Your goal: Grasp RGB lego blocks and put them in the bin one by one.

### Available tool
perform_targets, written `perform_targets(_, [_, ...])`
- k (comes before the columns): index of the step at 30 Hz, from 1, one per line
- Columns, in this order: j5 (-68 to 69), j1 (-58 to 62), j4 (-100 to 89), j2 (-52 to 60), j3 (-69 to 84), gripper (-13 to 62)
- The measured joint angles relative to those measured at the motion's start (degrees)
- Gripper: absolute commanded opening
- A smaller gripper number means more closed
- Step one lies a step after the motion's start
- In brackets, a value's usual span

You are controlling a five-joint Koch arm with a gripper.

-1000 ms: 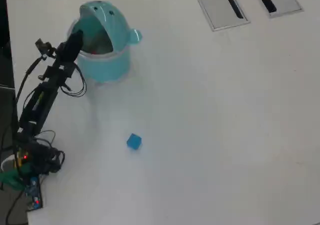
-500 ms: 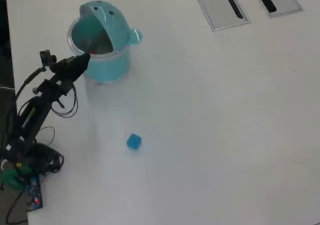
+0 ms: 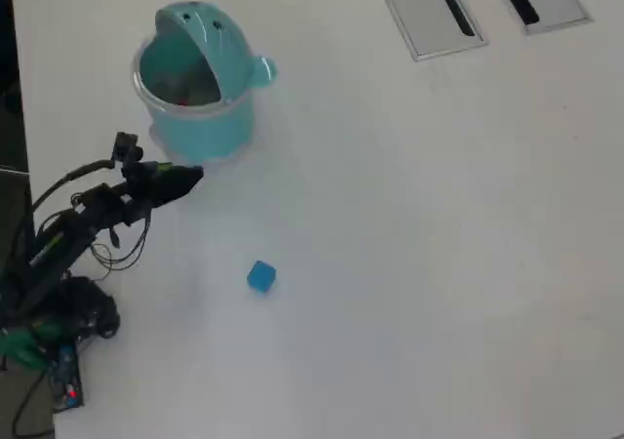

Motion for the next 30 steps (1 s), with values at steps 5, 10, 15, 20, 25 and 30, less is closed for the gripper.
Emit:
perform_targets(5, [2.11,1.67,0.35,0.09,1.32,32.3])
perform_targets(10, [2.37,5.63,3.08,-1.49,1.32,32.4])
perform_targets(15, [2.37,12.04,3.96,-4.57,1.41,32.6])
perform_targets(20, [2.37,20.3,6.24,-9.14,1.32,32.5])
perform_targets(25, [2.37,23.2,7.47,-12.3,1.32,32.5])
perform_targets(30, [2.37,25.05,8.0,-18.72,-4.13,32.4])
